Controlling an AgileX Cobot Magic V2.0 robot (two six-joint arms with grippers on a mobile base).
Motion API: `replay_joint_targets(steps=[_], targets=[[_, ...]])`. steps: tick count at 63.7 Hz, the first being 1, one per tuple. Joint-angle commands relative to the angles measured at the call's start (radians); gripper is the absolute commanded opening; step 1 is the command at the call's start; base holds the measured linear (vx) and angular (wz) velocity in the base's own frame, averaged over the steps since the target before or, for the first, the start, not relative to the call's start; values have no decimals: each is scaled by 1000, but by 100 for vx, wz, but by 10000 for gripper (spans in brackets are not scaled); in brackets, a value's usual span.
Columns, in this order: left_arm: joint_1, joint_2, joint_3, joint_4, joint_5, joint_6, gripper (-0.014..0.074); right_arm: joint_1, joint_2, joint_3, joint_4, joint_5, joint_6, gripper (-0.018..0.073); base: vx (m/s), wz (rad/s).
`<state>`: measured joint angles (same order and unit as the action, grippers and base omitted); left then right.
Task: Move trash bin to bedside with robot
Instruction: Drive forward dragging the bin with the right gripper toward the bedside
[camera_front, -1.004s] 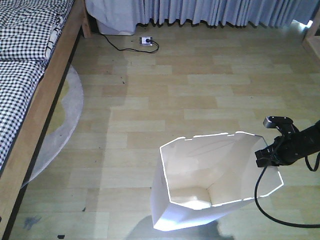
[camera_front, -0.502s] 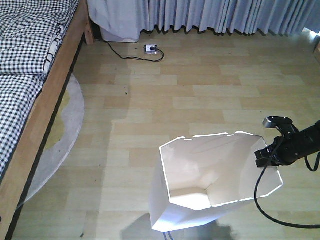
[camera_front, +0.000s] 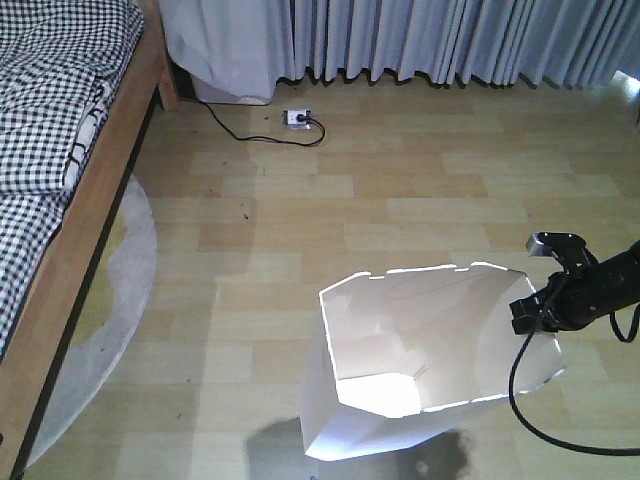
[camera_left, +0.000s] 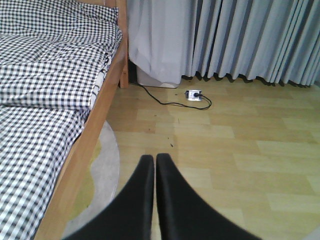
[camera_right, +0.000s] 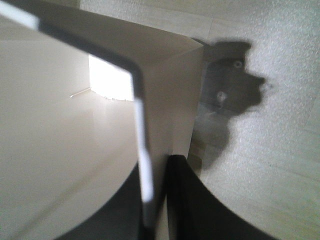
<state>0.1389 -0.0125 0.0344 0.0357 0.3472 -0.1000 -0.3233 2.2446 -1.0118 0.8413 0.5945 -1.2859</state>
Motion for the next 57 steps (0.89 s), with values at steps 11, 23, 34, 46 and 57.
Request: replay_joint_targets(steps=[11,23,34,46,57], targets=[[-3,-14,3,-2,-66,-4,-6,-2,-71,-15,77,157,12,-5,25,-3],[-3,-14,3,-2,-66,-4,-6,-2,-71,-15,77,157,12,-5,22,-2],[-3,-14,3,-2,-66,-4,-6,-2,-71,-15,77,157,12,-5,20,0],[-3,-14,3,-2,-66,-4,-6,-2,-71,-15,77,157,12,-5,20,2],[-3,-14,3,-2,-66,-4,-6,-2,-71,-15,77,161,12,-5,19,3]])
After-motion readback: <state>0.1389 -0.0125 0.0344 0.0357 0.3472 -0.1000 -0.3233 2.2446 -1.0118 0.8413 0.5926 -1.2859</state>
